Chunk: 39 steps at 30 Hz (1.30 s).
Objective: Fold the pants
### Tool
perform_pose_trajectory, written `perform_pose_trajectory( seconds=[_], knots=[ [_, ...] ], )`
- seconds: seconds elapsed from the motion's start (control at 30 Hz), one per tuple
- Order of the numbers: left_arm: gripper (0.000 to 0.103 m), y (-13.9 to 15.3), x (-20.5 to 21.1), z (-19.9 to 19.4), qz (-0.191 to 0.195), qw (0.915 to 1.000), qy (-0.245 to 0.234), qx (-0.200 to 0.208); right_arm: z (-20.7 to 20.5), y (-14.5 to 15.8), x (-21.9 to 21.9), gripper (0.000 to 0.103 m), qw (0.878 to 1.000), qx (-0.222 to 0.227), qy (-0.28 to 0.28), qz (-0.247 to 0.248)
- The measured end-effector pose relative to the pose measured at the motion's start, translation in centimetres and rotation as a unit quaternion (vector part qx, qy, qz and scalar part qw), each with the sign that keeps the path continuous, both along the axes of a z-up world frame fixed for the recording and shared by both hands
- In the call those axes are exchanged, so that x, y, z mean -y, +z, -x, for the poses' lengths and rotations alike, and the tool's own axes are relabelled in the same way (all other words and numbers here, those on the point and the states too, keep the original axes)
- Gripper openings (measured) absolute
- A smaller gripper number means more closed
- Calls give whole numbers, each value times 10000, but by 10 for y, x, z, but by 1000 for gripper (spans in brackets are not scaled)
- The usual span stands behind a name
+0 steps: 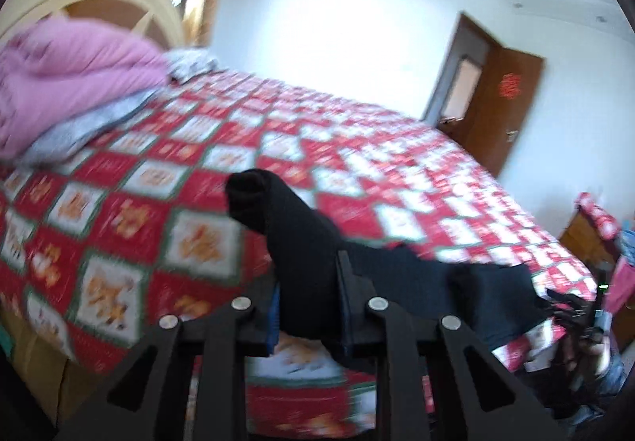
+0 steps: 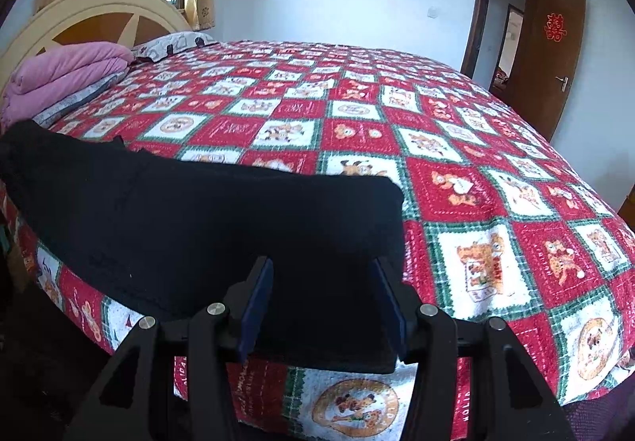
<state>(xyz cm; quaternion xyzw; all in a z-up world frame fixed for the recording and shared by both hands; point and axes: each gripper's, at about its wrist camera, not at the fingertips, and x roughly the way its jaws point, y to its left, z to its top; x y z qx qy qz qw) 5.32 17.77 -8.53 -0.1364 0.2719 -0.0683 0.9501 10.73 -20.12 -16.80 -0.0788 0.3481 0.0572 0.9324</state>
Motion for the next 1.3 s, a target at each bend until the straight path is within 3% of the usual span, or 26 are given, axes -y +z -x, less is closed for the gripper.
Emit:
perform_pose_trajectory(
  seconds=[0.27,0.57,0.83,1.03,1.3],
  knots=[
    [24,56,84,-6,81,9914,-1119,675,-6,16,24,53,9993,29,-289,-234],
    [24,73,168,-31,-175,9757,-2073,684,-15,27,73,53,9937,55,-911,-654],
    [24,69,230,-47,-419,9613,-2696,387,-22,23,93,53,9893,-45,-1193,-839],
    [24,43,282,-61,-789,9450,-3175,-20,-22,23,101,53,9877,-39,-1276,-899],
    [24,13,330,-68,-1072,9300,-3486,-457,-24,20,105,53,9868,-71,-1317,-937]
  ],
)
